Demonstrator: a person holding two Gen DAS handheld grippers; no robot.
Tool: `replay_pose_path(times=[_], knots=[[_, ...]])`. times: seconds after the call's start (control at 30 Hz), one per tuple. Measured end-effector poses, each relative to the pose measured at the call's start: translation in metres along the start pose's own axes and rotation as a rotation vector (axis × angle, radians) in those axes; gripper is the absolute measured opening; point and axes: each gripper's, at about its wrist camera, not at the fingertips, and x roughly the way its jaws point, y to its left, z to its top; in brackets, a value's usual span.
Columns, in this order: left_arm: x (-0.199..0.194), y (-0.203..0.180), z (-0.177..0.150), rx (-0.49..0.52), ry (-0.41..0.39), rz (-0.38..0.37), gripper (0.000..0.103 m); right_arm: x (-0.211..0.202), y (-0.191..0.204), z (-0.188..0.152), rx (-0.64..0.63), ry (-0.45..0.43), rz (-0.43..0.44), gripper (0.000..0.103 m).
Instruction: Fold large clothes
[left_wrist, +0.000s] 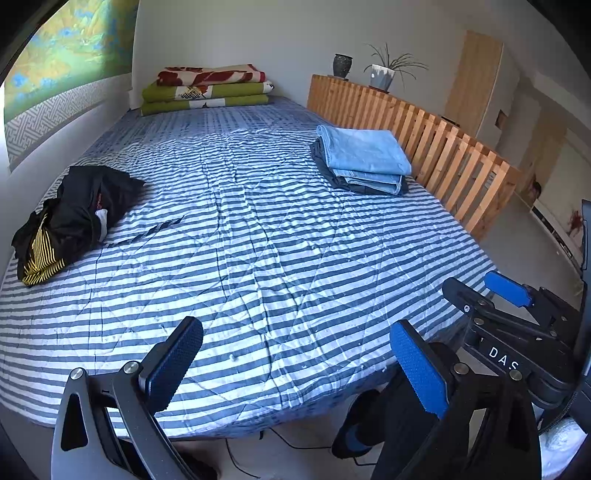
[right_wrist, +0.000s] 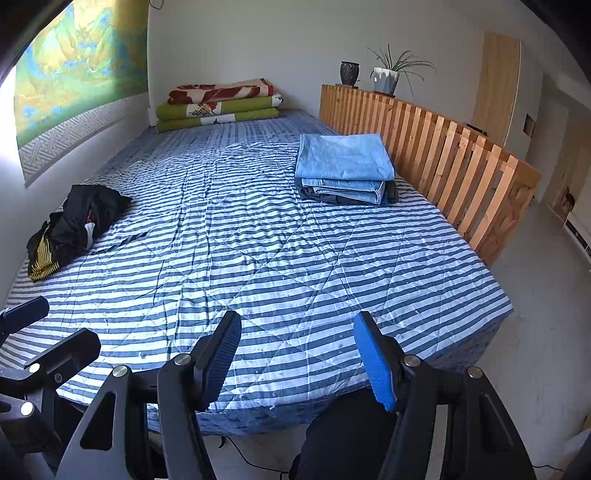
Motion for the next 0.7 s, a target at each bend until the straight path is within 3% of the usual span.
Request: replay_pose_path(times=[0.7], knots=[[0.0043, 0.003, -0.0025, -0.005, 0.004, 0.012, 0.103, 0.004, 0.0046, -0.0043, 0.005, 0.019, 0.005, 0.059]])
